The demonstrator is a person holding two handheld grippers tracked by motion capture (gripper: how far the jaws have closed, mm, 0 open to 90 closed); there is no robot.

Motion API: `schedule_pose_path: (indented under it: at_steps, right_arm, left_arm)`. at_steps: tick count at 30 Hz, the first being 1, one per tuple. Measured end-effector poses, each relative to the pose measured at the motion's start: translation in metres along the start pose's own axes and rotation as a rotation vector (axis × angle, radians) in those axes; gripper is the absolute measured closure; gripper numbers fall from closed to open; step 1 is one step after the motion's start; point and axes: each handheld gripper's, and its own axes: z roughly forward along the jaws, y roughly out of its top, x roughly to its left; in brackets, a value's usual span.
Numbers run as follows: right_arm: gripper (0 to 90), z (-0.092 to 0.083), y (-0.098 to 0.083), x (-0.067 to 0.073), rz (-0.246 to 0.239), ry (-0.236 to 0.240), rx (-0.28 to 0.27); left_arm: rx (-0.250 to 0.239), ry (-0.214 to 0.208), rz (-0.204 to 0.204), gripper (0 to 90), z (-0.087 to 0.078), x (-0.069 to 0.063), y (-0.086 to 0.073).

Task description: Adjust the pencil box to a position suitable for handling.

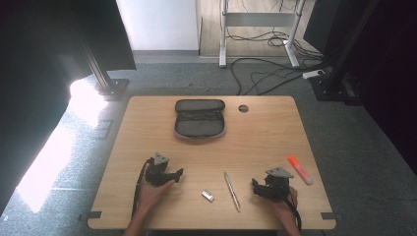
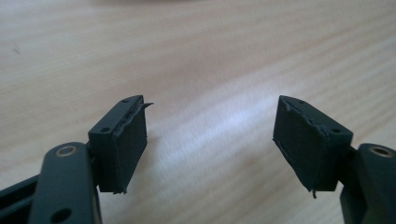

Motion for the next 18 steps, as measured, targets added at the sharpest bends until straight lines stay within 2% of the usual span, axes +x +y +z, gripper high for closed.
schedule_pose_path:
  at_steps: [4, 11, 13, 18]
  right_arm:
    - [17.8, -0.001, -0.001, 0.000, -0.004, 0.003, -0.001]
    - [18.5, -0.001, 0.000, 0.000, -0.003, 0.003, -0.001]
    - [19.0, -0.001, 0.000, 0.000, -0.003, 0.002, -0.002]
    - [19.4, 0.000, 0.000, 0.001, -0.005, 0.004, -0.003]
  left_arm:
    - [-0.019, 0.016, -0.016, 28.5, -0.004, 0.000, 0.014]
    - [-0.037, 0.007, -0.022, 29.9, -0.008, 0.001, 0.028]
    - [-0.021, 0.036, -0.011, 30.8, -0.007, 0.002, 0.032]
    - [-0.035, 0.025, -0.030, 31.2, -0.007, 0.004, 0.040]
